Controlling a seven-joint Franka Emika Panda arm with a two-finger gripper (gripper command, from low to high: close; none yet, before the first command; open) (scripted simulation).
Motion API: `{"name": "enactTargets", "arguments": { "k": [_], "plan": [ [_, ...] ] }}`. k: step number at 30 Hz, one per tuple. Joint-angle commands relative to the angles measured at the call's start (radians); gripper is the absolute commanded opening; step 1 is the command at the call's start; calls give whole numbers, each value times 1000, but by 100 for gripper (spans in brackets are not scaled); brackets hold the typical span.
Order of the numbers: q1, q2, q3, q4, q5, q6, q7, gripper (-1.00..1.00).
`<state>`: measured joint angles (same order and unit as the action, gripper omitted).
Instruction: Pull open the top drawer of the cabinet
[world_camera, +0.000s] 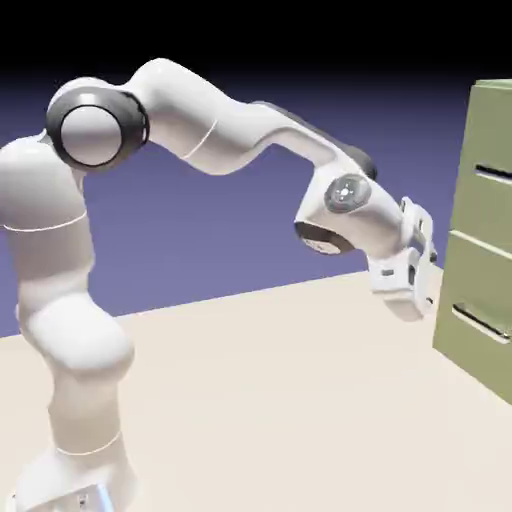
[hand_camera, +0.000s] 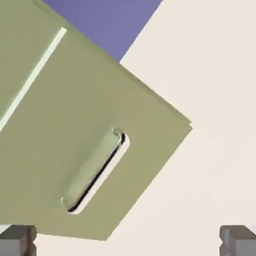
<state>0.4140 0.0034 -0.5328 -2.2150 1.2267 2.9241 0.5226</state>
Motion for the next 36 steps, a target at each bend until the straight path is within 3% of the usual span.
{"name": "enactTargets", "arguments": {
  "k": [1, 36],
  "plan": [
    [15, 20, -19, 21, 44, -4, -8, 0],
    [495, 704, -654, 731, 1507, -139, -268, 0]
  ]
}}
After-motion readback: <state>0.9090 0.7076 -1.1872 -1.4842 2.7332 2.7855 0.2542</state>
